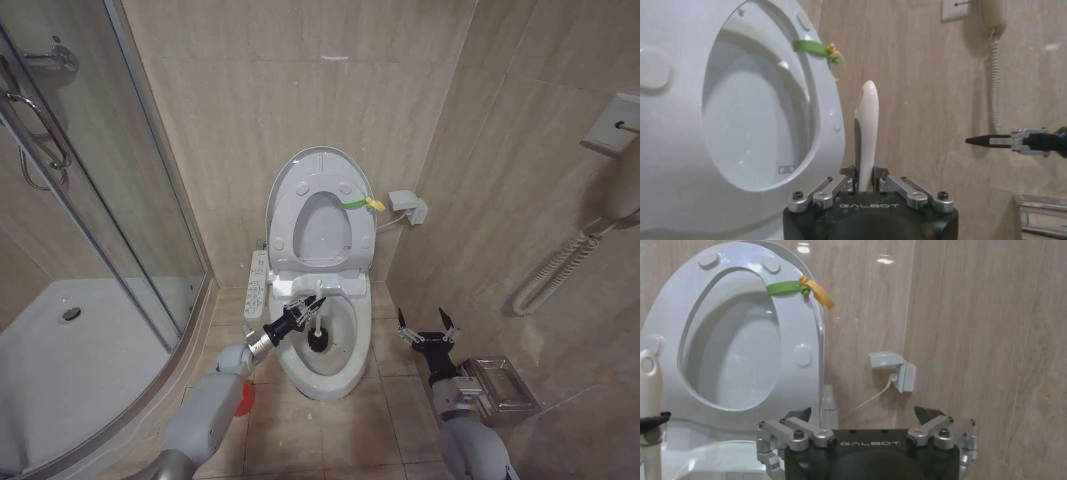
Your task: Open the toilet lid, clean the toilet bowl with a toilet brush, close the toilet lid, and flush.
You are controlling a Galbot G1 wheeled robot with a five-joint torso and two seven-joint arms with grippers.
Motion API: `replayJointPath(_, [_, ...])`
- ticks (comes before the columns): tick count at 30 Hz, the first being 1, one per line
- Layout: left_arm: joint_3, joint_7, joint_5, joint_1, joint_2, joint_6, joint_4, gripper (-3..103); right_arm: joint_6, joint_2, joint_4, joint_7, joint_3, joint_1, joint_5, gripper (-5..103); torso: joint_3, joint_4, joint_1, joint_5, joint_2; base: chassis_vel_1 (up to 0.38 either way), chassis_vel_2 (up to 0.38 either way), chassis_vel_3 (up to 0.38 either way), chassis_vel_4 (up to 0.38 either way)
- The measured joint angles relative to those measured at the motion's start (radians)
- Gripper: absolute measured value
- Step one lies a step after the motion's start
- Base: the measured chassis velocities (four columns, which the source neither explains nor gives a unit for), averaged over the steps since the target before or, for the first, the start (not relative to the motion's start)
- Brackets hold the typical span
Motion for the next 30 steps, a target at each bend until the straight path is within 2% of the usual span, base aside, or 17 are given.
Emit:
replayJointPath(4, [-0.003, 0.002, 0.035, 0.005, 0.008, -0.005, -0.003, 16, 0.000, 0.000, 0.000, 0.000, 0.000, 0.000, 0.000, 100, 0.000, -0.0002, 0.000, 0.0000, 0.000, 0.000, 0.000, 0.000, 0.000])
replayJointPath(16, [-0.014, 0.000, 0.010, 0.020, 0.031, -0.002, -0.060, 16, 0.000, 0.000, 0.000, 0.000, 0.000, 0.000, 0.000, 100, 0.000, -0.0001, 0.000, 0.0002, 0.000, 0.000, 0.000, 0.000, 0.000])
replayJointPath(30, [-0.015, 0.010, 0.009, -0.009, 0.006, -0.019, 0.009, 16, 0.000, 0.000, 0.000, 0.000, 0.000, 0.000, 0.000, 100, 0.000, -0.0002, 0.000, 0.0002, 0.000, 0.000, 0.000, 0.000, 0.000])
